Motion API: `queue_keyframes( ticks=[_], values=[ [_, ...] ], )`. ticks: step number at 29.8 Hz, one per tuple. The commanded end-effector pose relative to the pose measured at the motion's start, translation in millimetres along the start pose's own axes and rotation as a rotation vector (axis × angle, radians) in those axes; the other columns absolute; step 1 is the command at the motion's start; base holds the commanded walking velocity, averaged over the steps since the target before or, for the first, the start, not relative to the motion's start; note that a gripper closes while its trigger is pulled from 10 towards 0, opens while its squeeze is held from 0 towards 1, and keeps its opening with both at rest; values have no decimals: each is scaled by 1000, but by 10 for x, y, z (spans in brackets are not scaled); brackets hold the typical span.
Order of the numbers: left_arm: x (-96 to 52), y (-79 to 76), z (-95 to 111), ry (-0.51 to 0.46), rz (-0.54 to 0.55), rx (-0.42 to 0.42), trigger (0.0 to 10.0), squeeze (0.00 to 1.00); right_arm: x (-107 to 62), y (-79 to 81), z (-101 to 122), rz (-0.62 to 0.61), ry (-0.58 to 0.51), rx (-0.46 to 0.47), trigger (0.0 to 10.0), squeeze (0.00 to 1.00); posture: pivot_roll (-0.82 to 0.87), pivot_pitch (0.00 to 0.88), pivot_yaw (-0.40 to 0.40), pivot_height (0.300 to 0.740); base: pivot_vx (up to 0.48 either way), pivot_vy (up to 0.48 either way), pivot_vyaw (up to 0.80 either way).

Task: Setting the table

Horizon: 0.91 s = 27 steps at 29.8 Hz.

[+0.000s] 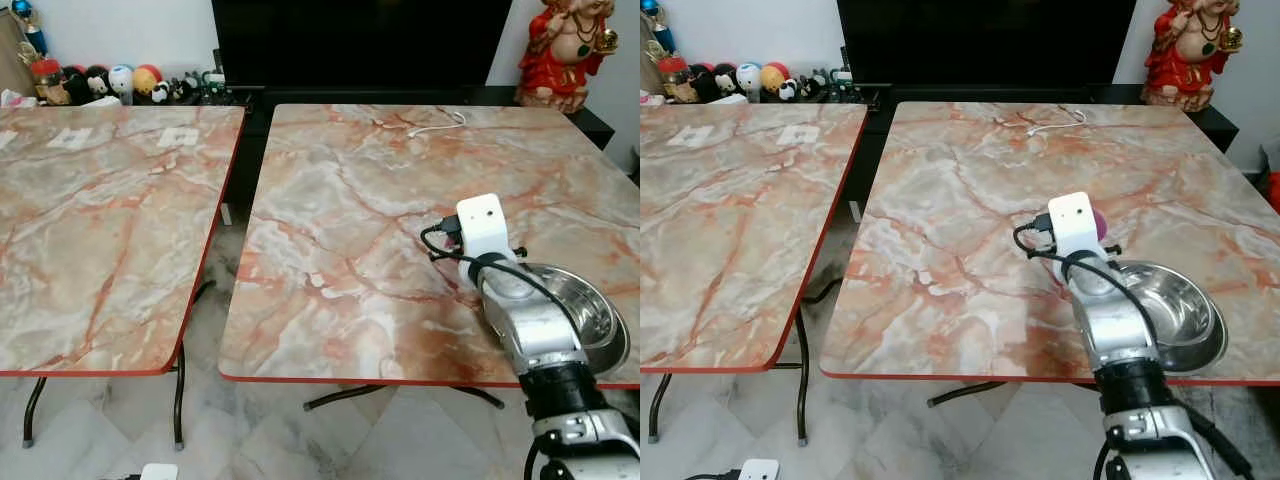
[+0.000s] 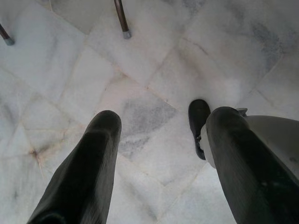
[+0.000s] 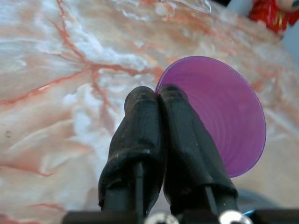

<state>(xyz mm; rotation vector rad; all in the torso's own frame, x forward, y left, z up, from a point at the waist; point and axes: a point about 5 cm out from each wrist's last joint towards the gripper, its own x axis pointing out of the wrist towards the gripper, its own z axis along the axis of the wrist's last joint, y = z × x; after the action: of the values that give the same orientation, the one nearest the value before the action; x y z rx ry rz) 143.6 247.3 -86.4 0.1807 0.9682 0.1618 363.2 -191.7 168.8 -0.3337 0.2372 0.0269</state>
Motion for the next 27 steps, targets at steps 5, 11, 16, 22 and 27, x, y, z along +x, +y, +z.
queue_keyframes(
  ticks=[5, 11, 16, 22, 27],
  values=[
    [-3, -4, -28, 18, -7, -14, 10000, 0, -10, -67, 3, 35, 16, -47, 10000, 0, -91, 26, -9, 740, 0, 0, 0],
    [-3, 0, -30, 21, -7, -14, 10000, 0, -32, -66, 13, 97, 27, -111, 10000, 0, -91, 26, -8, 740, 0, 0, 0],
    [-6, 11, -41, 24, -8, -15, 10000, 0, -52, -66, 1, 107, 44, -61, 10000, 0, -87, 27, -10, 740, 0, 0, 0],
    [-12, 25, -60, 29, -7, -18, 10000, 0, -82, -59, -91, 116, 90, -36, 10000, 0, -90, 25, -9, 740, 0, 0, 0],
    [-13, 31, -66, 31, -7, -17, 10000, 0, -106, -36, -108, 136, 109, -16, 10000, 0, -90, 25, -11, 740, 0, 0, 0]
  ],
)
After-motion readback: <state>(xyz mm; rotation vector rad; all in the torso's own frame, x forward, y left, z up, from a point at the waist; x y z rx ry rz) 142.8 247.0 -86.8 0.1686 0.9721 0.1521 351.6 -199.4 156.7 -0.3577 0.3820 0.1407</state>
